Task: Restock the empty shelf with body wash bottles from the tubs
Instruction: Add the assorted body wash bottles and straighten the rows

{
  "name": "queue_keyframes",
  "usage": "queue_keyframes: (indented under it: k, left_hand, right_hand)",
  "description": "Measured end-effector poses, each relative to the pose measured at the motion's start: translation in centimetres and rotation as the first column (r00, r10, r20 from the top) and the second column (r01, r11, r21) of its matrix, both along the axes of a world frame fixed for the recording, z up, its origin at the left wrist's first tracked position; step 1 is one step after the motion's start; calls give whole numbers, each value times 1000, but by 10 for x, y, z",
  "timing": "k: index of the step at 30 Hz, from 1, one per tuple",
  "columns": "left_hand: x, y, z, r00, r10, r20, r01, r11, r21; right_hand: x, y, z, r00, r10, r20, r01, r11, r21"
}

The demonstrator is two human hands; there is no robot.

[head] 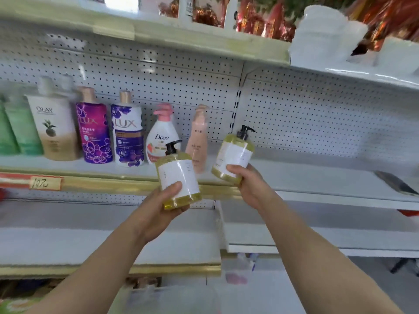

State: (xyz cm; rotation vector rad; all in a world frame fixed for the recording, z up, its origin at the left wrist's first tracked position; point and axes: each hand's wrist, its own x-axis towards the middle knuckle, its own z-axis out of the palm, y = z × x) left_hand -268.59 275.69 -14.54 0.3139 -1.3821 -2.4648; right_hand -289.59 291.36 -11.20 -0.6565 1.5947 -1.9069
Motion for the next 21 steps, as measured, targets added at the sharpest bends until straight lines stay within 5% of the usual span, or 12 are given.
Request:
queue_keyframes:
  k: [12, 21]
  left_hand:
    - [-78, 2, 5, 993, 105, -46, -106, 994, -20]
    - [-87, -5, 11, 995, 92, -34, -94, 994, -51]
  right_hand:
    - [-125, -55, -24, 973, -48, -228, 118, 945, 304]
    - [-152, -78, -35, 958, -36, -284, 145, 917, 373]
